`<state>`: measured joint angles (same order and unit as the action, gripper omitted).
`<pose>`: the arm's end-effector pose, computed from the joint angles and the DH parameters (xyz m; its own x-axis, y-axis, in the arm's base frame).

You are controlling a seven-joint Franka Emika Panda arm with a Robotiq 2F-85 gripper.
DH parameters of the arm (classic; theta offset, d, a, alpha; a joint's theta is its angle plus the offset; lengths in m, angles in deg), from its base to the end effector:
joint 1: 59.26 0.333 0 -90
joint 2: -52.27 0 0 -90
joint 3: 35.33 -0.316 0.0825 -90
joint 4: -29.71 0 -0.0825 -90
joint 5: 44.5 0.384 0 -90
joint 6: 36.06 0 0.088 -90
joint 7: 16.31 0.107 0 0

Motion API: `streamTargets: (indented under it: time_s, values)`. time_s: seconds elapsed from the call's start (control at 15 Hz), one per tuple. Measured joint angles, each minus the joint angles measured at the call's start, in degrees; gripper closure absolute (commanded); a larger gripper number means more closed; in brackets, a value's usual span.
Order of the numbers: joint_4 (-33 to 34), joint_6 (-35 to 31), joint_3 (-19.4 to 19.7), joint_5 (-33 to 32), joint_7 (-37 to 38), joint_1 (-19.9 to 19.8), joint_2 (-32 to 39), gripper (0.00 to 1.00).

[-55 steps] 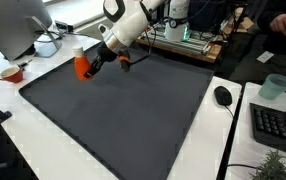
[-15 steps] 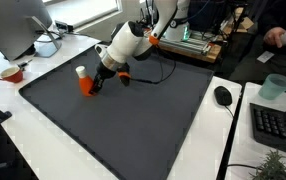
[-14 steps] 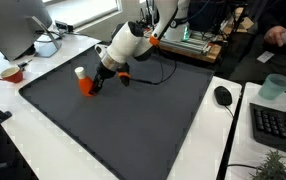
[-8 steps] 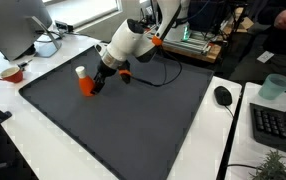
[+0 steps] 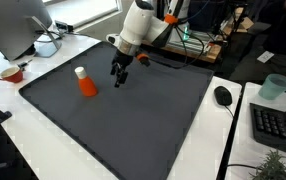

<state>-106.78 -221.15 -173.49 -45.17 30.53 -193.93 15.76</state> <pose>0.5254 0.0154 0.1629 0.7379 -0.4531 0.5002 -0.5473 -0.8354 0.0507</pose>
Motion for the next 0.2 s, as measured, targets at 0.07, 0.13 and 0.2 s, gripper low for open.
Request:
streamTargets:
  time_s: [0.07,0.13,0.2]
  values:
    - [-2.3,-1.0,-1.0,0.0,-3.4,-0.6,3.0,0.0]
    - [-4.4,-2.0,-2.2,0.0,-6.8,-1.4,5.9,0.0]
    - [-6.2,-2.8,-3.9,0.0,-10.0,-2.9,8.8,0.0]
